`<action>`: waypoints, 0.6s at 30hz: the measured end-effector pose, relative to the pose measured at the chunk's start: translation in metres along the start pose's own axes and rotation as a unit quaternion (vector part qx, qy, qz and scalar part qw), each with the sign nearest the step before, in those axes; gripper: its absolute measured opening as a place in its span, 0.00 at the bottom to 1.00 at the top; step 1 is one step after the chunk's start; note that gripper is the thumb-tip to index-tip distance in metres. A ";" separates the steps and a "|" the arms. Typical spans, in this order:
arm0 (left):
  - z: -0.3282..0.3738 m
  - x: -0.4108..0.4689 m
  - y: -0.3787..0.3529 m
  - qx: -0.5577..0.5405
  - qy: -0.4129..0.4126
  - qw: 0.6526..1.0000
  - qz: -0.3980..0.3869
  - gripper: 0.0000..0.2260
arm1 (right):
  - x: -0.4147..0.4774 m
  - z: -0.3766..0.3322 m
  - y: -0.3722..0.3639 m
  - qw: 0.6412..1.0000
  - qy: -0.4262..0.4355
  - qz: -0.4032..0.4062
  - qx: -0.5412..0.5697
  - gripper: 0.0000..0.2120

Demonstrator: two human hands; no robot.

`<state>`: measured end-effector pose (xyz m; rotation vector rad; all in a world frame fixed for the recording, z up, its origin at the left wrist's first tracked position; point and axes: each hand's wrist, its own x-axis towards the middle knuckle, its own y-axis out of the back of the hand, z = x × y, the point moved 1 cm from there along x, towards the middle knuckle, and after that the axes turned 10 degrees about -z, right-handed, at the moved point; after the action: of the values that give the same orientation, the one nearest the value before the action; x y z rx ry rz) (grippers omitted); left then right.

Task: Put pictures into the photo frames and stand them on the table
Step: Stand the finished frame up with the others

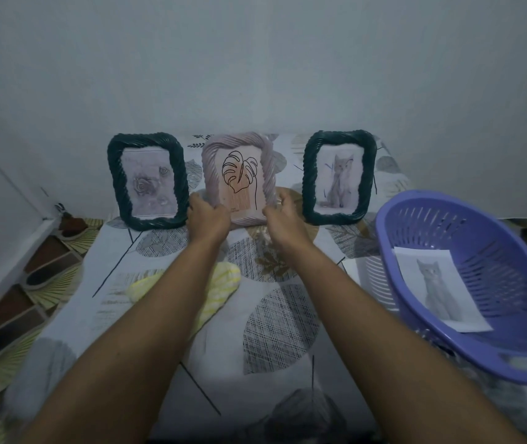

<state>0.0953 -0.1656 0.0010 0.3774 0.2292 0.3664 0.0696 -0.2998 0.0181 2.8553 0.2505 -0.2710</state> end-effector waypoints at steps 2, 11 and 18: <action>0.001 0.005 -0.001 0.003 -0.008 1.000 -0.004 0.24 | 0.007 0.001 0.000 1.000 -0.001 -0.007 0.000 0.24; -0.008 0.037 -0.007 0.051 -0.084 0.995 -0.008 0.16 | 0.044 0.018 -0.020 1.000 -0.009 0.026 -0.014 0.34; -0.013 0.050 -0.001 0.054 -0.095 0.993 -0.034 0.18 | 0.032 0.009 -0.026 0.999 -0.003 0.048 -0.025 0.33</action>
<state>0.1372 -0.1431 -0.0191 0.5063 0.0759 0.2492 0.0942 -0.2729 -0.0029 2.8063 0.1182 -0.2493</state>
